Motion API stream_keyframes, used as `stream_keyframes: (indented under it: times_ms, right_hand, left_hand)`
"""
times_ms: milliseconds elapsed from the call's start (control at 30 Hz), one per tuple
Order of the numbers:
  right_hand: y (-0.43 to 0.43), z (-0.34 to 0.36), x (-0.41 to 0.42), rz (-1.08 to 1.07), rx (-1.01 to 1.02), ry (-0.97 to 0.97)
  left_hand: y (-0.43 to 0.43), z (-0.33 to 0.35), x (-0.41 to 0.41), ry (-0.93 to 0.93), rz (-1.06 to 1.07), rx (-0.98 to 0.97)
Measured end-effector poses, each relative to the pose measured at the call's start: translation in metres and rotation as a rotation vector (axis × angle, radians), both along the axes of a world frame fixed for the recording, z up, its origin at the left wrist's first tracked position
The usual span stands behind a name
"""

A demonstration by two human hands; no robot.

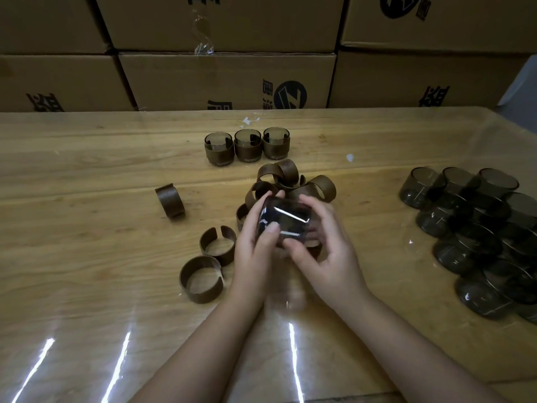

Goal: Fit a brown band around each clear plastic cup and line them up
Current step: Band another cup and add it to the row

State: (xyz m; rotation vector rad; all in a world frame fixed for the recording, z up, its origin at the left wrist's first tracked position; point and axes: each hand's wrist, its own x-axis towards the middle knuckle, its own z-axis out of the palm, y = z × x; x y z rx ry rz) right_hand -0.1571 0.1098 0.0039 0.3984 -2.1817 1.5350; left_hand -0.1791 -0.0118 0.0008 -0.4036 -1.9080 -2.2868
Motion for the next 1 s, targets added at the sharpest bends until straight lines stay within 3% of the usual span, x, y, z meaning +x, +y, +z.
stream_keyframes:
  times_ms: [167,300,567,733,800,867,1000]
  right_hand:
    - [-0.008,-0.002,0.001,0.034,0.011,-0.050]
    - [-0.018,0.003,0.002,-0.104,0.055,0.059]
    - [-0.001,0.033,-0.018,-0.310,0.340,0.349]
    - [0.017,0.047,-0.035,-0.261,0.608,0.694]
    - [0.019,0.050,-0.040,-0.231,0.673,0.747]
    - [0.014,0.048,-0.042,-0.253,0.676,0.681]
    - [-0.006,0.036,-0.037,-0.303,0.492,0.367]
  left_hand:
    - [0.003,0.004,0.002,0.120,0.103,-0.059]
    - [0.005,0.012,0.001,0.172,0.103,-0.066]
    - [0.008,0.051,-0.022,-0.218,-0.166,-0.022]
    - [0.001,0.065,-0.038,-0.388,-0.416,0.105]
    - [-0.001,0.066,-0.042,-0.453,-0.471,0.124]
    - [0.001,0.061,-0.043,-0.473,-0.411,0.134]
    - [0.010,0.053,-0.041,-0.447,-0.115,0.046]
